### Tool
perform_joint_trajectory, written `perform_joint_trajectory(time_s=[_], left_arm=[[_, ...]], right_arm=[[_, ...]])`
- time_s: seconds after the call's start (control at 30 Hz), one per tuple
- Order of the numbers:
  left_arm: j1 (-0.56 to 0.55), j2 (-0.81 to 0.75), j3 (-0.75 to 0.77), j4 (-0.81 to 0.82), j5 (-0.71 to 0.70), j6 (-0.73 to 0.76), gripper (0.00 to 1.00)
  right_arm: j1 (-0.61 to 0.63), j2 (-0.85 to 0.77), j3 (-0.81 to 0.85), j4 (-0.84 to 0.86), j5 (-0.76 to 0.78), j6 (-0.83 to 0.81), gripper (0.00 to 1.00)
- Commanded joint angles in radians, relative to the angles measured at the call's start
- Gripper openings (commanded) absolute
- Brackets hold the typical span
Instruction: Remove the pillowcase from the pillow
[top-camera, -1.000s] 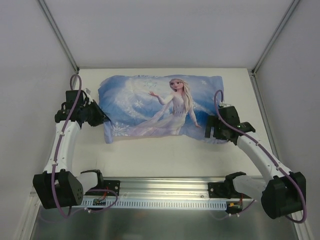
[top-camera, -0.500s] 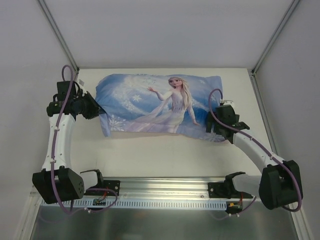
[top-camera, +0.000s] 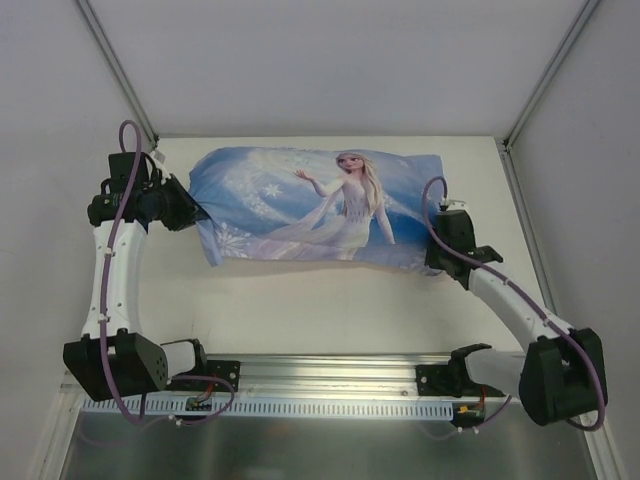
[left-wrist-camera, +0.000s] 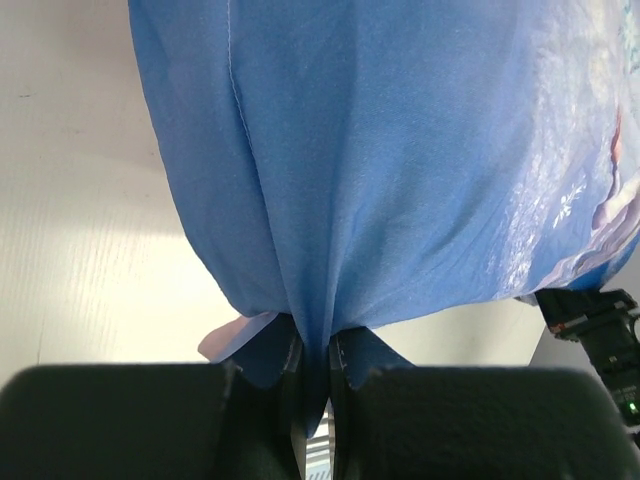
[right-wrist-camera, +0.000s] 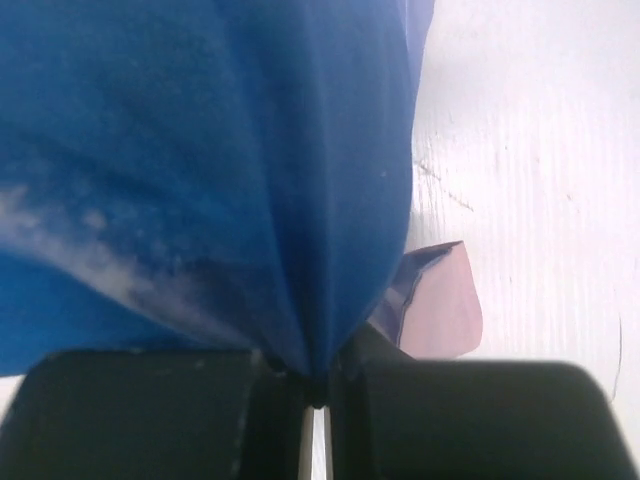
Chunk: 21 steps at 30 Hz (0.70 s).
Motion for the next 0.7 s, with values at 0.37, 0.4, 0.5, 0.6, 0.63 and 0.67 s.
perform_joint_trajectory(time_s=[0.37, 0.4, 0.5, 0.6, 0.63, 0.67], left_arm=[[0.010, -0.282, 0.360, -0.014, -0.051, -0.092, 0.00], [0.010, -0.320, 0.382, -0.032, -0.073, -0.095, 0.00], [0.010, -0.391, 0.385, -0.069, -0.132, -0.104, 0.00], [0.008, -0.387, 0.348, -0.074, -0.160, -0.116, 0.00], [0.010, -0.368, 0.335, -0.074, -0.154, -0.120, 0.00], [0.010, -0.344, 0.322, -0.072, -0.150, -0.133, 0.00]], right_arm=[[-0.005, -0.562, 0.659, -0.613, 0.111, 0.085, 0.01], [-0.005, -0.574, 0.687, -0.636, 0.107, 0.085, 0.01], [-0.005, -0.586, 0.788, -0.741, 0.091, 0.100, 0.01], [-0.005, -0.545, 0.802, -0.803, 0.082, 0.131, 0.01], [-0.007, -0.530, 0.784, -0.792, 0.087, 0.135, 0.01], [-0.005, -0.510, 0.762, -0.777, 0.100, 0.147, 0.01]])
